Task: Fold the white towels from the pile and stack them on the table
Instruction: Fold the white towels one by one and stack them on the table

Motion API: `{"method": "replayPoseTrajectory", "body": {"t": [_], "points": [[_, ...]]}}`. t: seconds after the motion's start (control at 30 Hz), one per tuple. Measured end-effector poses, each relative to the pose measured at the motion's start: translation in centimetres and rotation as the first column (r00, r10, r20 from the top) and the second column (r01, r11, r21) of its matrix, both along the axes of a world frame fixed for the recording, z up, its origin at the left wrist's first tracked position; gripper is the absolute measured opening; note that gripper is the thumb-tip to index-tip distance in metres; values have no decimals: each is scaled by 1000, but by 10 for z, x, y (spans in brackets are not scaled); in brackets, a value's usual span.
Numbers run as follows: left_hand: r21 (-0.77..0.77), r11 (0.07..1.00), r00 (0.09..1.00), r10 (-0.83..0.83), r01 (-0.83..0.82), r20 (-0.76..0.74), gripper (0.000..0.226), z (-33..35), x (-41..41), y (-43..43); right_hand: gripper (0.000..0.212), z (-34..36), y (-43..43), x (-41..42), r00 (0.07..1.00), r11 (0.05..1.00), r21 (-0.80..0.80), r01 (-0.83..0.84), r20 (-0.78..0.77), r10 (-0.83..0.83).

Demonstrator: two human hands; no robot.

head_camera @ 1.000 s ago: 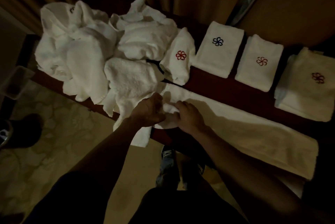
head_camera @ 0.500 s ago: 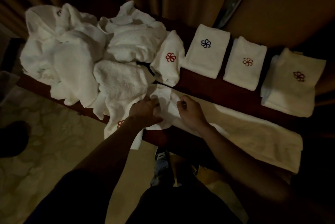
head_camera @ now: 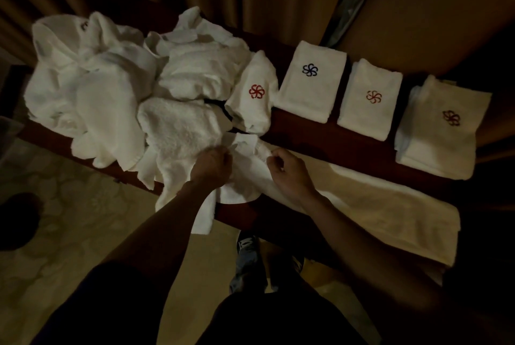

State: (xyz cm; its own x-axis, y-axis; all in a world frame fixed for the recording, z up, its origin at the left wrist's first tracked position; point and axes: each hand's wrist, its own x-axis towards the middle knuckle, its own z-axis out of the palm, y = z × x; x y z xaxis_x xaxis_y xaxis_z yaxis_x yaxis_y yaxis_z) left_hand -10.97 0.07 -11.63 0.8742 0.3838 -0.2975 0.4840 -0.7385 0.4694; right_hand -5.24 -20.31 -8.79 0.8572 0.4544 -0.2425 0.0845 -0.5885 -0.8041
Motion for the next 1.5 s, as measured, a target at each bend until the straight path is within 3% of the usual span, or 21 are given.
{"method": "replayPoseTrajectory", "body": {"t": [0.1, 0.23, 0.4, 0.57, 0.8, 0.93, 1.07, 1.33, 1.4, 1.5], "points": [[-11, 1000, 998, -24, 24, -51, 32, 2, 4, 0, 17, -3, 3, -3, 999, 1000, 0, -23, -34, 23], [115, 983, 975, -119, 142, -187, 58, 3, 6, -3, 18, -4, 6, -7, 996, 998, -7, -66, -66, 65], [104, 994, 964, 4, 24, -265, 42, 0, 8, -1, 20, -9, 3, -6, 977, 991, -6, -131, -168, 128], [-31, 998, 979, 48, -56, -198, 23, -4, 11, 9, 25, -15, 3, -6, 955, 956, -81, -280, -126, 269], [-59, 993, 986, 93, -102, -138, 45, -4, 13, 3, 41, -26, 9, -8, 912, 898, -162, -410, -57, 406], [-37, 998, 982, 37, -45, -186, 49, -8, 11, -1, 43, -30, 0, -6, 952, 932, -191, -307, -55, 302], [-103, 987, 973, 102, -125, -206, 57, -4, 12, -3, 47, -26, -12, -2, 986, 955, -247, -164, -5, 168], [-197, 937, 942, 240, -288, -236, 91, 5, 18, -11, 61, -21, -23, -4, 997, 920, -389, -50, 41, 72], [-270, 906, 933, 263, -326, -244, 81, 10, 21, -11, 64, -19, -26, -4, 998, 929, -369, -28, 39, 46], [-309, 912, 959, 227, -270, -167, 49, 21, 24, -16, 63, -16, -29, -3, 999, 947, -322, -10, 37, 23]]}}
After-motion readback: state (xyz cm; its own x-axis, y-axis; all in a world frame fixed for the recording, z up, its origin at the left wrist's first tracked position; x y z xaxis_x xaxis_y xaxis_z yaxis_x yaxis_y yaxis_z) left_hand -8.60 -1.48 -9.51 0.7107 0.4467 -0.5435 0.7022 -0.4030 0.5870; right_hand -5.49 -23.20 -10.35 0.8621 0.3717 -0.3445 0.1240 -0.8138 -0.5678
